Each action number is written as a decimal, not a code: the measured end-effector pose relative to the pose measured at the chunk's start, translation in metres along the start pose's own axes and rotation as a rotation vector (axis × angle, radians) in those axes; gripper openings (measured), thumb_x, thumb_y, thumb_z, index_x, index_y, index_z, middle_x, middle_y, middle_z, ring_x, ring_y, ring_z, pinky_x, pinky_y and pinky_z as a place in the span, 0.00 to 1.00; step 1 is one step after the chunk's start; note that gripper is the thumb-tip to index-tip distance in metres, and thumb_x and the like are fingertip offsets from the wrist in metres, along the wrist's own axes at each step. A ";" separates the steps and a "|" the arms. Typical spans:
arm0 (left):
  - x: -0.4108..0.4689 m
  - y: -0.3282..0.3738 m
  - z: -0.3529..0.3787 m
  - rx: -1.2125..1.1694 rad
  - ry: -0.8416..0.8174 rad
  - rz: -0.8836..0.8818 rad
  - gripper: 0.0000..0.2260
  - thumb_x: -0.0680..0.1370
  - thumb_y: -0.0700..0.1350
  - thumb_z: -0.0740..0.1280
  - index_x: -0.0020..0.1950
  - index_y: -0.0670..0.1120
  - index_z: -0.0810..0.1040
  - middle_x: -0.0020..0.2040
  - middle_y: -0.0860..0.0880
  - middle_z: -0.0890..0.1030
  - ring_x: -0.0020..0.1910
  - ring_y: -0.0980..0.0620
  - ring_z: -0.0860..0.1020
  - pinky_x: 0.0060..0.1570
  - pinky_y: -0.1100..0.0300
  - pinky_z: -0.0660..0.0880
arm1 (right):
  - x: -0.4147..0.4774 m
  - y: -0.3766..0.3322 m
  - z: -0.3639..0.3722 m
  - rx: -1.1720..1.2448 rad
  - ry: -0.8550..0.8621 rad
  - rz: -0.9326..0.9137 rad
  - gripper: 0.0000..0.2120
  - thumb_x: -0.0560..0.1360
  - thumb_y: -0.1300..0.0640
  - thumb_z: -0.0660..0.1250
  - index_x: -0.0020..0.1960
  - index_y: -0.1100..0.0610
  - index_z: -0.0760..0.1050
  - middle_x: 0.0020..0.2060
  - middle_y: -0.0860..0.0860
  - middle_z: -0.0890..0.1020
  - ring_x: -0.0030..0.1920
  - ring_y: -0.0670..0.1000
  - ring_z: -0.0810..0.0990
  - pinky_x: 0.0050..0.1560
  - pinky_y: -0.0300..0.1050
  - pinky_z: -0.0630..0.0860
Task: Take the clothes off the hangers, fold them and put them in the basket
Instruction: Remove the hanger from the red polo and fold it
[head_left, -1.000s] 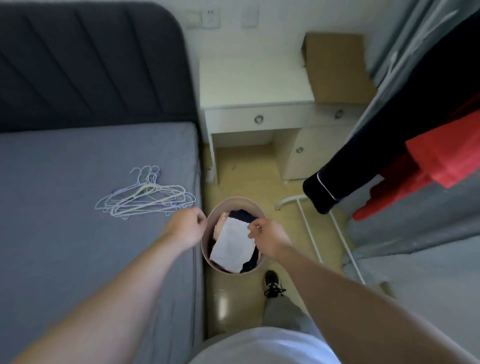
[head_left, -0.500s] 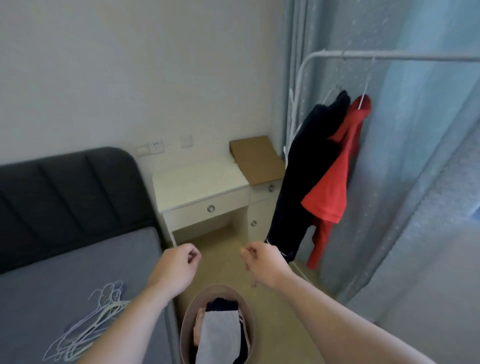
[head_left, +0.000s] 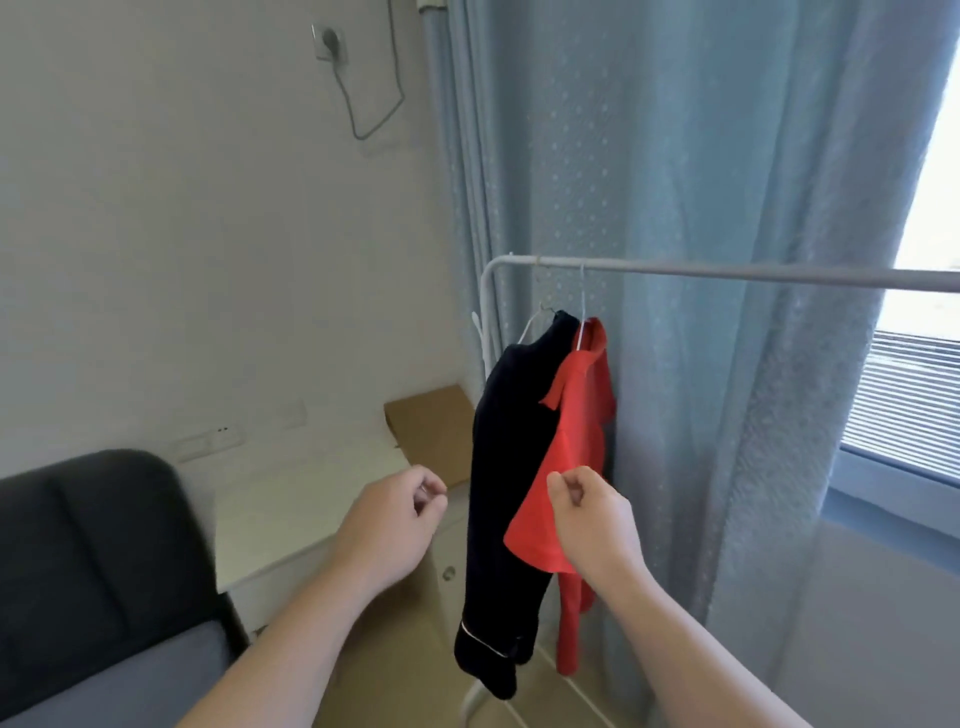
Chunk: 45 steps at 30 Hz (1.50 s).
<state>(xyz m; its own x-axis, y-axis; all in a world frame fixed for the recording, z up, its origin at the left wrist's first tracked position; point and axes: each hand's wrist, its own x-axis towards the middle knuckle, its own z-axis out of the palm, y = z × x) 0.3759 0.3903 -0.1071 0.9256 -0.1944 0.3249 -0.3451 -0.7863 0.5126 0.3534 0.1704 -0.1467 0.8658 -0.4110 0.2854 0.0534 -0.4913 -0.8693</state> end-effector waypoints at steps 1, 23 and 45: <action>0.007 0.007 0.000 0.008 0.010 0.016 0.03 0.80 0.51 0.63 0.49 0.58 0.76 0.40 0.59 0.79 0.39 0.61 0.77 0.44 0.56 0.80 | 0.007 -0.001 -0.005 -0.007 0.017 0.002 0.11 0.81 0.47 0.61 0.43 0.50 0.75 0.32 0.45 0.78 0.33 0.43 0.75 0.35 0.39 0.70; 0.091 0.065 0.010 0.072 0.077 0.053 0.03 0.79 0.48 0.65 0.48 0.56 0.77 0.39 0.57 0.79 0.37 0.57 0.78 0.39 0.57 0.77 | 0.163 -0.018 -0.023 -0.037 0.050 0.091 0.16 0.79 0.42 0.61 0.56 0.54 0.72 0.56 0.52 0.79 0.52 0.53 0.77 0.50 0.46 0.71; 0.093 0.054 0.003 0.107 0.045 0.060 0.03 0.80 0.49 0.65 0.49 0.56 0.78 0.40 0.56 0.80 0.39 0.57 0.78 0.43 0.54 0.78 | 0.170 -0.019 -0.039 -0.063 0.134 0.071 0.10 0.76 0.59 0.55 0.48 0.57 0.76 0.46 0.54 0.80 0.38 0.53 0.77 0.33 0.42 0.68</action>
<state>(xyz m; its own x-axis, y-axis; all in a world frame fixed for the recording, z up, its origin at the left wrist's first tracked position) 0.4444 0.3284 -0.0514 0.8950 -0.2185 0.3890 -0.3789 -0.8325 0.4042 0.4800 0.0801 -0.0660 0.7922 -0.5427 0.2792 -0.0404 -0.5031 -0.8633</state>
